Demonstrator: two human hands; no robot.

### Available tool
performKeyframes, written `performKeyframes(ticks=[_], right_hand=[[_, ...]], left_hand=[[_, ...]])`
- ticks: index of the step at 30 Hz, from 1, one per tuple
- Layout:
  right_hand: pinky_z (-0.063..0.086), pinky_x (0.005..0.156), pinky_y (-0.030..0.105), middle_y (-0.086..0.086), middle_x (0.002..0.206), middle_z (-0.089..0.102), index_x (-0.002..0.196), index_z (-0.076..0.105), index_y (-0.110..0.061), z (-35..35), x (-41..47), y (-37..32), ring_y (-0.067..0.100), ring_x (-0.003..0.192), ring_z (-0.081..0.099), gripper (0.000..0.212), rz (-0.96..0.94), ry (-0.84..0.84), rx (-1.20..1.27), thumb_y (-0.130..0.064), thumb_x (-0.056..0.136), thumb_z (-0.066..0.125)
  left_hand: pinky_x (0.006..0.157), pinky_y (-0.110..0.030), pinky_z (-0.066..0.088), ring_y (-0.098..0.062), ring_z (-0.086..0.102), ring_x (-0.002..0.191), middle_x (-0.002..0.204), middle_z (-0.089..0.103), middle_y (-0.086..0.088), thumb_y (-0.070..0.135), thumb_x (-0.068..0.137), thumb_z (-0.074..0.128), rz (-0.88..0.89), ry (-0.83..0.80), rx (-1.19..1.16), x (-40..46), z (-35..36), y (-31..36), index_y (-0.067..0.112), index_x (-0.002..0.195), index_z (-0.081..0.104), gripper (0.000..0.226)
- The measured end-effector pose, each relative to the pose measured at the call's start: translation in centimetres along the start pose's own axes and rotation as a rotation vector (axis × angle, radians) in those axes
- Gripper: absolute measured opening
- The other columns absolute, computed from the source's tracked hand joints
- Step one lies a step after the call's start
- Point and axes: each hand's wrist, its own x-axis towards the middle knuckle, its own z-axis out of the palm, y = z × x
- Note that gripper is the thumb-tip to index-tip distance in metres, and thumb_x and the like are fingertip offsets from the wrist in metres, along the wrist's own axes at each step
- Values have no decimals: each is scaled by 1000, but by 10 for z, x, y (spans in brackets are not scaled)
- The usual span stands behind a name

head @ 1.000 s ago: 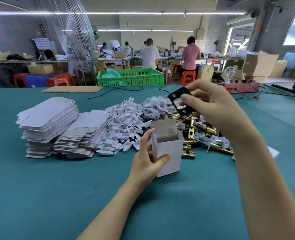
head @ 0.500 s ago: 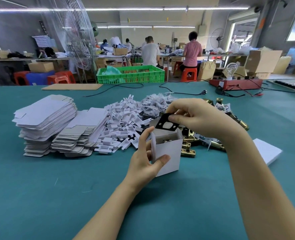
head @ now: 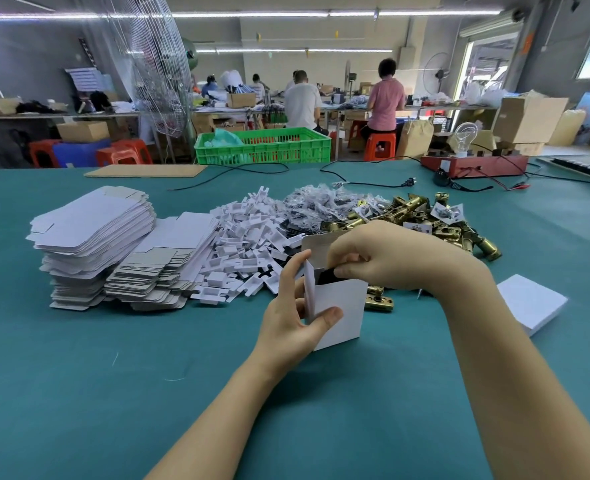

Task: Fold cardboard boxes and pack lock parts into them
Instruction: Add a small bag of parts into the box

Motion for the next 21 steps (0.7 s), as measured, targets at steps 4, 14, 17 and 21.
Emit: performKeyframes(ticks=[4, 14, 17, 21], right_hand=[[40, 70, 16, -11, 90, 64, 103, 69, -20, 2, 0, -1, 1, 79, 55, 15, 14, -18, 37, -16, 94, 58], [52, 78, 28, -7, 87, 70, 94, 71, -21, -17, -20, 23, 9, 84, 65, 17, 120, 372, 250, -10, 92, 59], [46, 64, 23, -8, 77, 69, 90, 69, -23, -16, -25, 44, 10, 75, 64, 18, 254, 464, 283, -10, 91, 58], [40, 57, 18, -3, 78, 67, 89, 69, -18, -3, -23, 72, 11, 73, 61, 12, 439, 521, 250, -11, 90, 59]], left_hand=[[81, -57, 55, -32, 67, 90, 114, 66, 8, 39, 72, 74, 0, 3, -2, 0, 0, 0, 62, 130, 31, 76], [83, -59, 54, -38, 65, 90, 112, 66, -1, 42, 71, 75, 4, 9, 2, 0, 0, -2, 58, 134, 30, 79], [83, -56, 55, -31, 67, 88, 112, 67, 7, 42, 70, 75, 12, 19, 17, 0, 0, -3, 62, 131, 30, 78], [77, -51, 59, -20, 70, 86, 112, 66, 19, 32, 73, 75, 51, 70, 17, -1, 0, -3, 67, 127, 32, 77]])
